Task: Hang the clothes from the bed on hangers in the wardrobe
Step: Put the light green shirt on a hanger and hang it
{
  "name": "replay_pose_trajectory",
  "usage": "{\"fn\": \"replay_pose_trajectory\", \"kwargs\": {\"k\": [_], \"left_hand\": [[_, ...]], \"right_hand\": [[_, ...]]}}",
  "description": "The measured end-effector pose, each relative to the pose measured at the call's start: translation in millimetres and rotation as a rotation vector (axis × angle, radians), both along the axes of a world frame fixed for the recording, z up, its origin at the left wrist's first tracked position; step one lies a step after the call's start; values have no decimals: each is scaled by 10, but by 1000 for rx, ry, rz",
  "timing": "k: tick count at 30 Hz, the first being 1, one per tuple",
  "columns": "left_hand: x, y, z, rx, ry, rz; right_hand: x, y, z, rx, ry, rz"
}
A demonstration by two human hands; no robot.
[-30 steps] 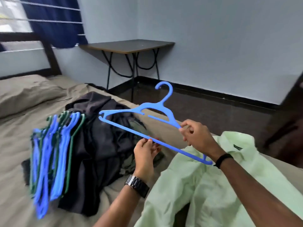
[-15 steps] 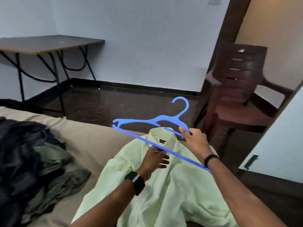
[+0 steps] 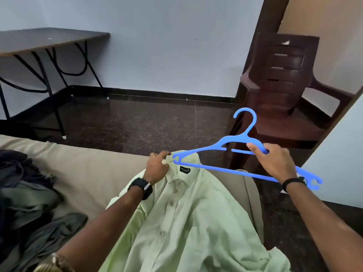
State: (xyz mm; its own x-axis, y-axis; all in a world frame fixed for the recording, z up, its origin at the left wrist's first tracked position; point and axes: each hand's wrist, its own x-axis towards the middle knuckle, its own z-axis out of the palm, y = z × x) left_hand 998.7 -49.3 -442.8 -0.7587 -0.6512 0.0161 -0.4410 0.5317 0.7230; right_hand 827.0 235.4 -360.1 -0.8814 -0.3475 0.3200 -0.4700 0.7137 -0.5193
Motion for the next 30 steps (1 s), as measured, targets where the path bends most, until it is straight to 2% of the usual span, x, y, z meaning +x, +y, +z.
{"fn": "replay_pose_trajectory", "kwargs": {"k": [3,5,9,13,15,18,22,26,30], "left_hand": [[-21,-99,-4,-169,-197,-206],[-19,-149,26,-231,-229,-229],[66,-195,87,-252,-138,-217],[240,-255,216,-173,5,-136],[319,-306,332,-160,82,-126],[401,-313,475,-125,169,-176],[398,-229,557,-124,181,-317],[398,-146,638,-223,265,-333],[482,-153,726,-143,315,-348]], "right_hand": [[-55,-65,40,49,55,34],[-66,-131,56,84,79,51],[-56,-248,68,99,101,95],[-95,-296,138,50,55,126],[-106,-309,203,84,94,139],[-36,-358,236,161,115,160],[193,-565,198,71,16,185],[431,-771,144,4,-46,250],[553,-856,101,-28,-104,290]]}}
